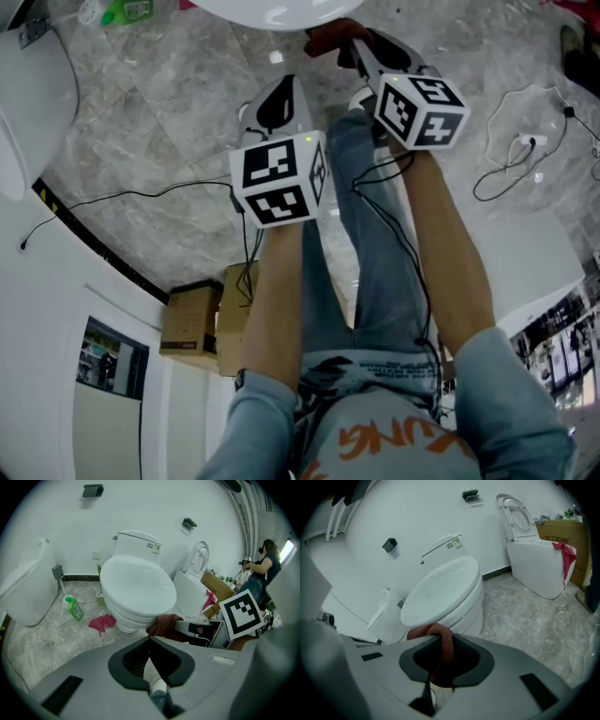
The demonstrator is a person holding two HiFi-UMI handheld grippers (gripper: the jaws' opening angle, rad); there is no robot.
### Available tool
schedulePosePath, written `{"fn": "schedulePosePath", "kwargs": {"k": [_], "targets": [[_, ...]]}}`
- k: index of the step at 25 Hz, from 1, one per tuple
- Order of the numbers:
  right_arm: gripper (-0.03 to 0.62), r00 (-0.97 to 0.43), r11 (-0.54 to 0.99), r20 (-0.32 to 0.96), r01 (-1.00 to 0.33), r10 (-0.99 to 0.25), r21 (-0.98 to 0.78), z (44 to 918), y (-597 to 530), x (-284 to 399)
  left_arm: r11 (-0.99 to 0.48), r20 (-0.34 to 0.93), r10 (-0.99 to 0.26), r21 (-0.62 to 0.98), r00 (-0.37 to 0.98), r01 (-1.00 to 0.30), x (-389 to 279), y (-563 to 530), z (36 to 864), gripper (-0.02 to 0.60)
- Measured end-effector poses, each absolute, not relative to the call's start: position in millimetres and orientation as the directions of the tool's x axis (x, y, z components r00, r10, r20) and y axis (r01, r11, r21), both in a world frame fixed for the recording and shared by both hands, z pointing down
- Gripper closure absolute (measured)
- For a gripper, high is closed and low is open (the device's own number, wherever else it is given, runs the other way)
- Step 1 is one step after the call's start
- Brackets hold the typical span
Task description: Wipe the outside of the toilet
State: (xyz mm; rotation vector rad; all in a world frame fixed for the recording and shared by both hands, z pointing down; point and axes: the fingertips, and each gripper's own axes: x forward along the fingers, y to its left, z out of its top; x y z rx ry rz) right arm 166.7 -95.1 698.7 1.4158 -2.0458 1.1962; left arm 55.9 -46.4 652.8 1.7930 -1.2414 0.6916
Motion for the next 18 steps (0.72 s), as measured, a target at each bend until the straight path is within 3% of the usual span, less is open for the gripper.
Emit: {"fn": "schedulePosePath", "kwargs": {"k": [18], "targets": [[0.530,-0.436,0.189,0.700,-0.895,-0.566,-0.404,697.3,-160.8,246.6,-0.070,0.787,-0.523,0.342,0.326,-0.937,124.5,-75.5,660.6,0.583]]}}
